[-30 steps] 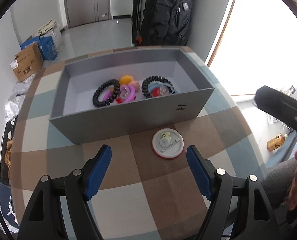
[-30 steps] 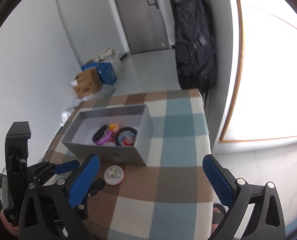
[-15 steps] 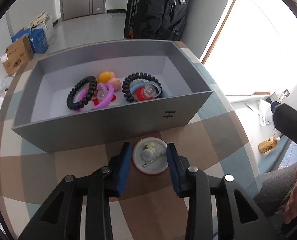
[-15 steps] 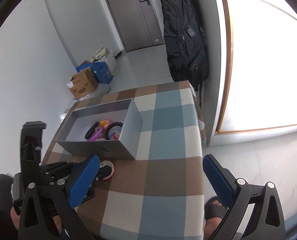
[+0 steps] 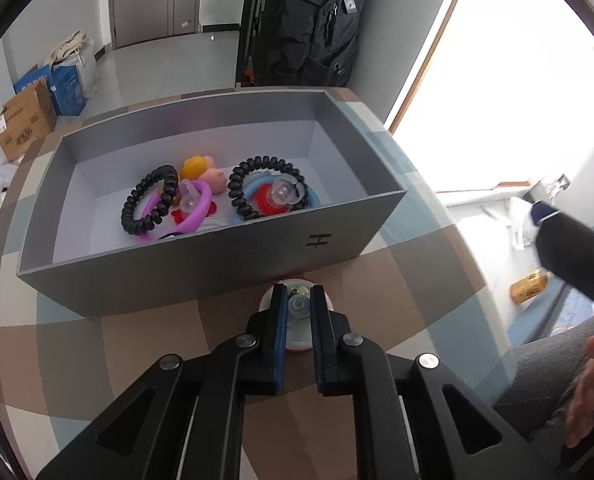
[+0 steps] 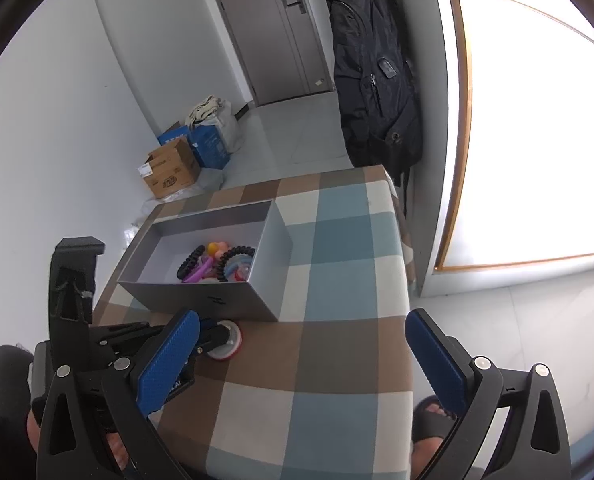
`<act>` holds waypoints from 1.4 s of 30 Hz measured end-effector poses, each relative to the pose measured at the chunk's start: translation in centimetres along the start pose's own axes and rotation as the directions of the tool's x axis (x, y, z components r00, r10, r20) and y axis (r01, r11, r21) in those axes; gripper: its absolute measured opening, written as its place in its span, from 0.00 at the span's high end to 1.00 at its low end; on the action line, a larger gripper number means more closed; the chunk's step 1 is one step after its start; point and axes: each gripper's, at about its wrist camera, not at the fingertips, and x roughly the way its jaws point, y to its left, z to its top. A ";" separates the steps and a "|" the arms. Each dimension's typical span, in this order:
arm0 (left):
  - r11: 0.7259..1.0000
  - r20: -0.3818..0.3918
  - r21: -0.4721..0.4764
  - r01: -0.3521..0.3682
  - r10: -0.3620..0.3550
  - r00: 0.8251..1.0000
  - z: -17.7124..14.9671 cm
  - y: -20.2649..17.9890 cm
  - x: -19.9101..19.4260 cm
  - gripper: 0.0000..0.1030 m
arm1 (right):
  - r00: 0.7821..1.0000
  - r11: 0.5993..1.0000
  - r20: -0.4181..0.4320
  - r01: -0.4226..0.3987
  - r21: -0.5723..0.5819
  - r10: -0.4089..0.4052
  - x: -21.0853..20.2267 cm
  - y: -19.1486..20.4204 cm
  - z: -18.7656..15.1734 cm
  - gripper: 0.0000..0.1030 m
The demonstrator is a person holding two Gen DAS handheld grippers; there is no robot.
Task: Organize jewelry
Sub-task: 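Lower the right gripper onto the white round badge and close on it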
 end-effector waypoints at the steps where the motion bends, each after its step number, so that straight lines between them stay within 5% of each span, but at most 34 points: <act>1: 1.000 0.009 -0.004 0.019 -0.019 1.000 0.1 0.2 -0.3 0.94 | 1.000 1.000 -0.001 0.000 0.000 0.000 0.0 0.0 0.0 0.00; 16: 0.986 0.121 -0.082 0.145 -0.135 0.983 0.8 2.5 -5.0 0.94 | 0.999 1.000 -0.052 -0.016 -0.018 0.015 1.5 1.0 -0.7 0.00; 25: 0.965 0.209 -0.157 0.210 -0.176 0.962 1.7 5.4 -7.8 0.94 | 0.984 0.992 -0.154 -0.101 -0.075 0.088 4.6 3.9 -1.6 0.00; 42: 0.952 0.249 -0.187 0.243 -0.193 0.949 1.3 7.4 -9.1 0.94 | 0.974 0.958 -0.225 -0.028 -0.286 -0.039 9.9 9.1 -3.4 0.28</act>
